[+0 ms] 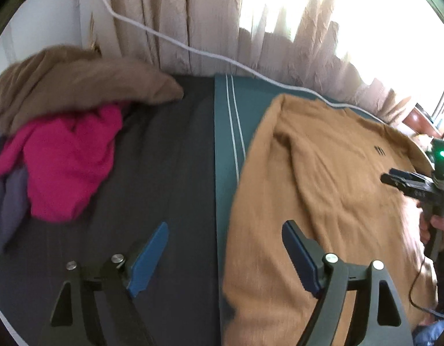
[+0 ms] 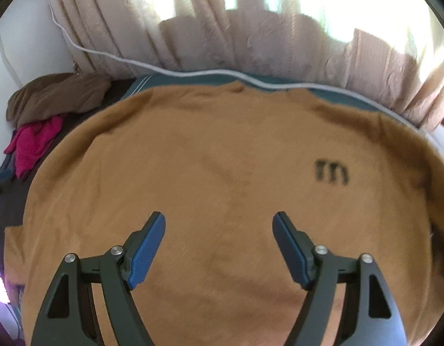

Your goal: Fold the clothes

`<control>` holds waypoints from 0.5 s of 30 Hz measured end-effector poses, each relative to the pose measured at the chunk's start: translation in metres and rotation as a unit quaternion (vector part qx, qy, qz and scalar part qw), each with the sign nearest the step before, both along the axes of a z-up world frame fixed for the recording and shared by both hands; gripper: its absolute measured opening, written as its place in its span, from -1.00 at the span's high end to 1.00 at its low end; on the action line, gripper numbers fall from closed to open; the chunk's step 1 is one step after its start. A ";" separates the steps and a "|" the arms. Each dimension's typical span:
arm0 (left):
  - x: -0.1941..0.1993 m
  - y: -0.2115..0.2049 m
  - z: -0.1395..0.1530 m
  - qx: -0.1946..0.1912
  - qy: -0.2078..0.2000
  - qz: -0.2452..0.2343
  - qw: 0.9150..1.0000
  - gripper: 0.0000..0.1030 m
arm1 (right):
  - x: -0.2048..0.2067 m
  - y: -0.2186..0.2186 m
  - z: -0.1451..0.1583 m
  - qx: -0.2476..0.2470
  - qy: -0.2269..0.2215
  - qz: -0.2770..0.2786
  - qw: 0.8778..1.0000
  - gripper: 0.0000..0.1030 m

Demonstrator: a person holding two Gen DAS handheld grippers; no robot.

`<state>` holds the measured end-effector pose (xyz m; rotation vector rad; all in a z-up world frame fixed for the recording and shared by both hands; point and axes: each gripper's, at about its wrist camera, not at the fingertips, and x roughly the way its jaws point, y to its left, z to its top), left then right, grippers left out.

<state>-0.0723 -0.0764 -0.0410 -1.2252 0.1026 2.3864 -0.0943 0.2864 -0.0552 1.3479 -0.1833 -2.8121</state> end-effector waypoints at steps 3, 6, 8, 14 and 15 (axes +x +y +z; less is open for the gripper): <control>0.020 -0.011 -0.008 0.003 -0.010 -0.008 1.000 -0.61 | 0.008 -0.007 -0.008 -0.010 -0.007 -0.007 1.000 -0.54; 0.037 -0.015 -0.017 0.011 -0.020 -0.015 1.000 -0.61 | 0.014 -0.011 -0.015 -0.016 -0.010 -0.015 1.000 -0.54; 0.048 -0.014 -0.022 0.019 -0.029 -0.028 0.999 -0.61 | 0.016 -0.013 -0.017 -0.017 -0.010 -0.021 1.000 -0.54; 0.068 -0.009 -0.032 0.048 -0.037 -0.065 0.996 -0.61 | 0.022 -0.016 -0.020 -0.010 0.001 -0.032 0.999 -0.54; 0.069 -0.008 -0.033 0.053 -0.038 -0.067 0.996 -0.61 | 0.023 -0.017 -0.020 -0.006 0.002 -0.033 0.999 -0.54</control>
